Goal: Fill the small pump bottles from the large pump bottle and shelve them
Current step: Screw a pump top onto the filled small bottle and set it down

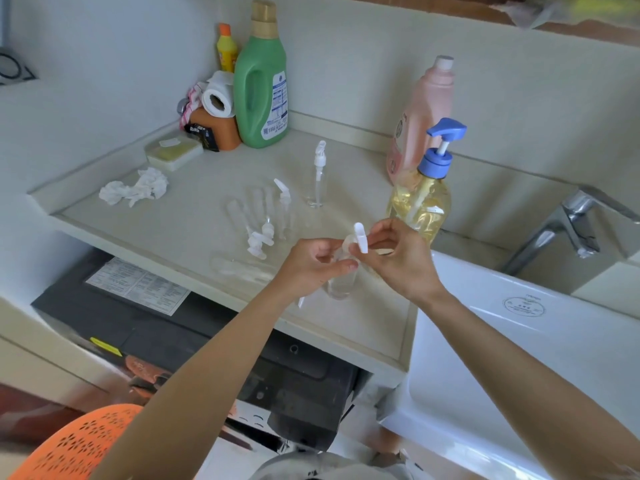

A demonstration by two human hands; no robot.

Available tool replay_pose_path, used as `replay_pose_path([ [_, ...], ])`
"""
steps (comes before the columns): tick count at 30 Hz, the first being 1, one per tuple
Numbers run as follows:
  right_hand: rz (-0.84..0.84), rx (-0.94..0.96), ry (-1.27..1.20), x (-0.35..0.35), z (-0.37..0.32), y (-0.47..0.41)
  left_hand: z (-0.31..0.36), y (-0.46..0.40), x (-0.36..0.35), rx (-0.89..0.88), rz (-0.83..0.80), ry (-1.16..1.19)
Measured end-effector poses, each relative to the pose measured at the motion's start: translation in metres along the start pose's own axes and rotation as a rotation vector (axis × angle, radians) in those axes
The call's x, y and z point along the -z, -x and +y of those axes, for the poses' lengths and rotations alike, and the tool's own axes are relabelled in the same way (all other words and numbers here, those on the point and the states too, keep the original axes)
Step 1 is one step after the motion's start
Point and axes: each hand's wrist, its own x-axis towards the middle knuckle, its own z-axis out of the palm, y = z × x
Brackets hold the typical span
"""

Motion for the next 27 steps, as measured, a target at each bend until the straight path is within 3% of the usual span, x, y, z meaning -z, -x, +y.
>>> replay_pose_path([
  [3, -0.051, 0.234, 0.174, 0.023, -0.014, -0.002, 0.000, 0.001, -0.001, 0.001, 0.011, 0.010],
  [7, -0.475, 0.320, 0.324, 0.029, -0.022, -0.023, -0.003, -0.001, -0.001, -0.008, -0.002, 0.001],
  [12, -0.337, 0.315, 0.608, 0.015, -0.034, -0.038, -0.005, -0.002, 0.000, -0.015, 0.007, -0.033],
  [14, -0.412, 0.283, 0.655, 0.019, -0.041, -0.037, -0.006, -0.002, 0.000, -0.002, 0.008, -0.026],
  [17, -0.516, 0.267, 0.517, 0.023, -0.047, -0.035, -0.008, -0.002, 0.001, -0.017, 0.007, -0.024],
  [19, -0.402, 0.316, 0.615, 0.014, -0.047, -0.032, -0.009, -0.003, 0.000, -0.020, -0.018, -0.010],
  [22, -0.240, 0.271, 0.951, 0.008, -0.053, -0.033, -0.013, -0.005, -0.001, -0.017, -0.028, 0.018],
  [24, -0.285, 0.286, 1.033, 0.017, -0.062, -0.037, -0.011, -0.003, -0.001, -0.012, -0.015, 0.025],
  [27, -0.531, 0.457, 0.974, 0.034, -0.069, -0.046, -0.010, -0.003, 0.000, -0.012, -0.012, 0.024],
])
